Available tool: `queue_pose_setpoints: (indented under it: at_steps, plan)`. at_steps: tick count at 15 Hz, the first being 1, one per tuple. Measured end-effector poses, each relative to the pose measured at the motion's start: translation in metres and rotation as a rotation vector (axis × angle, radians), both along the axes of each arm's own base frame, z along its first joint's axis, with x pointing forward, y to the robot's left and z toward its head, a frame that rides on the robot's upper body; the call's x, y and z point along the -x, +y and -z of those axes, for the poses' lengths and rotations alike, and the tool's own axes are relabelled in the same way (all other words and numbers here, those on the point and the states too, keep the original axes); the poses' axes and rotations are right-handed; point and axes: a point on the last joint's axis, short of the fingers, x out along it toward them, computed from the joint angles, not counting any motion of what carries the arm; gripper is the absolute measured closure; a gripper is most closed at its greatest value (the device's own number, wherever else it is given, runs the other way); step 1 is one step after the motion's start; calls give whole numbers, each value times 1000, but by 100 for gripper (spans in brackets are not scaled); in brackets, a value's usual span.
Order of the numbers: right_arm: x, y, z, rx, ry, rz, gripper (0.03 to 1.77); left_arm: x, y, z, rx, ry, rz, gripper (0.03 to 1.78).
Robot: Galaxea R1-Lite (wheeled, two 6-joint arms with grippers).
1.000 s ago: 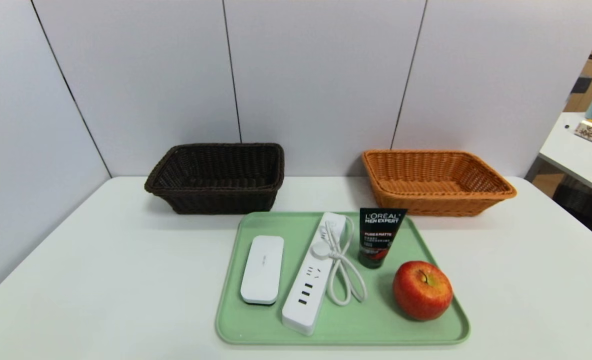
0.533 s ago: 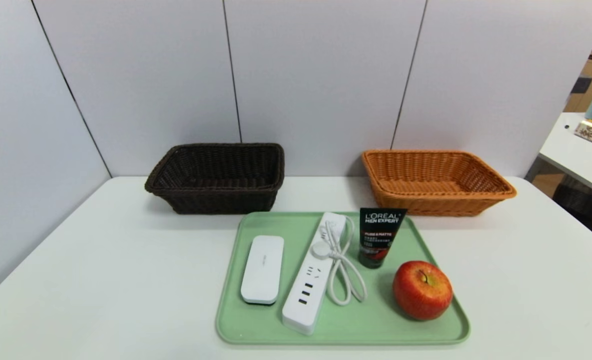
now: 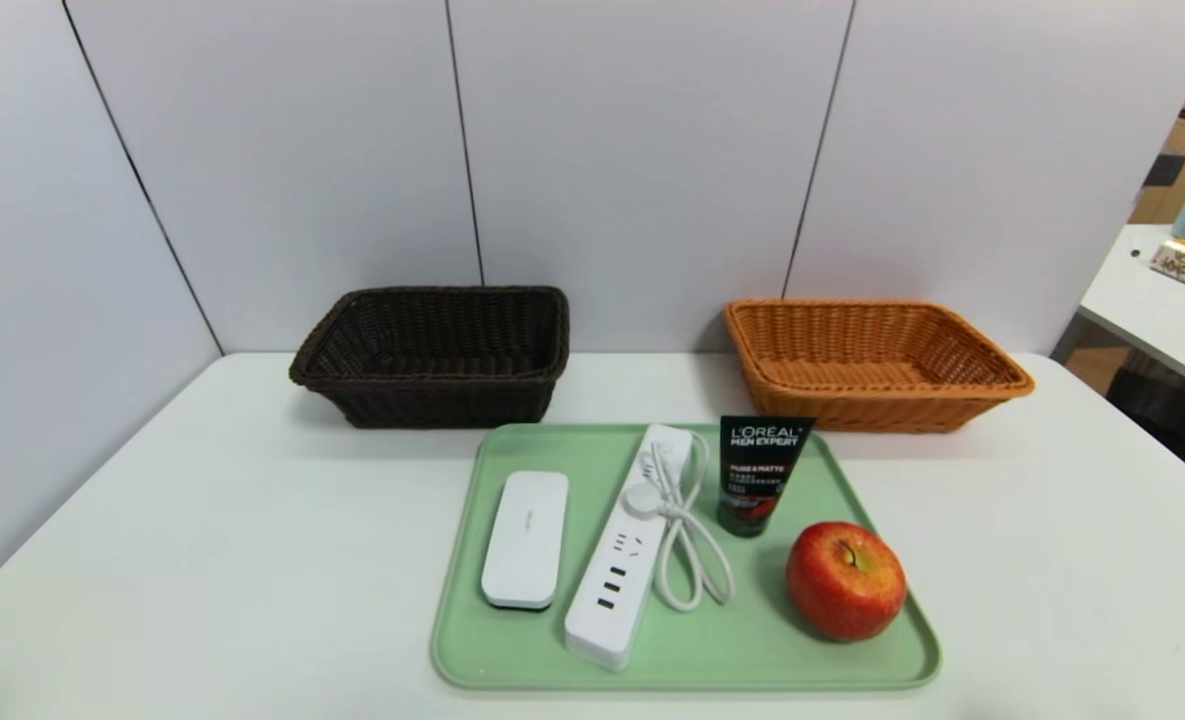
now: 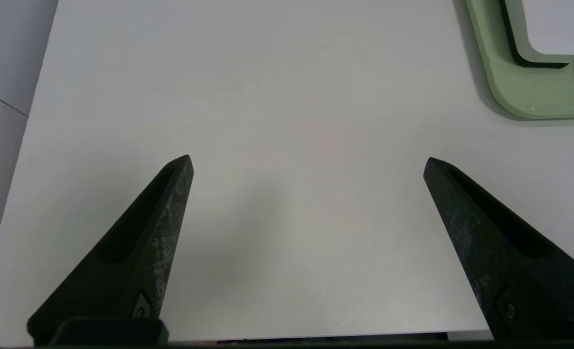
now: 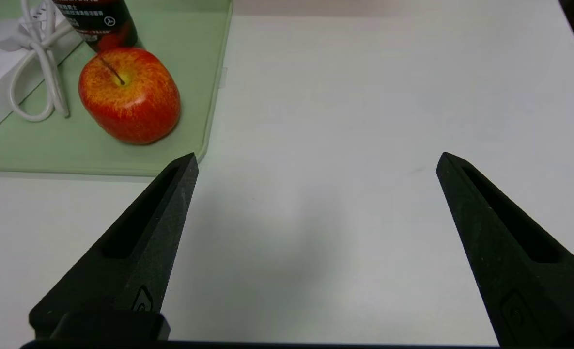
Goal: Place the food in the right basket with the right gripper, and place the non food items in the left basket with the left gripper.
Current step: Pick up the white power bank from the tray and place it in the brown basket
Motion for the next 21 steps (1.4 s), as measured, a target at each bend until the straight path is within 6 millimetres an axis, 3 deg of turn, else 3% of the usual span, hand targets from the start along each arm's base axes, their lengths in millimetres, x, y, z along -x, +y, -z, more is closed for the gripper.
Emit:
queue_pose_setpoints:
  at_steps: [6,11,16,21]
  plan:
    - [-70,2,-48,-32,190,-58,10,-68,-1,-49,25,149,18,12]
    - [-107,16,-77,-87,278,-187,10,-119,-16,-70,99,213,205,12]
    - [-139,56,-81,-101,365,-371,10,-161,-62,-86,178,278,368,12]
    - [-157,75,-71,-73,429,-416,10,-182,-104,-76,211,388,451,12]
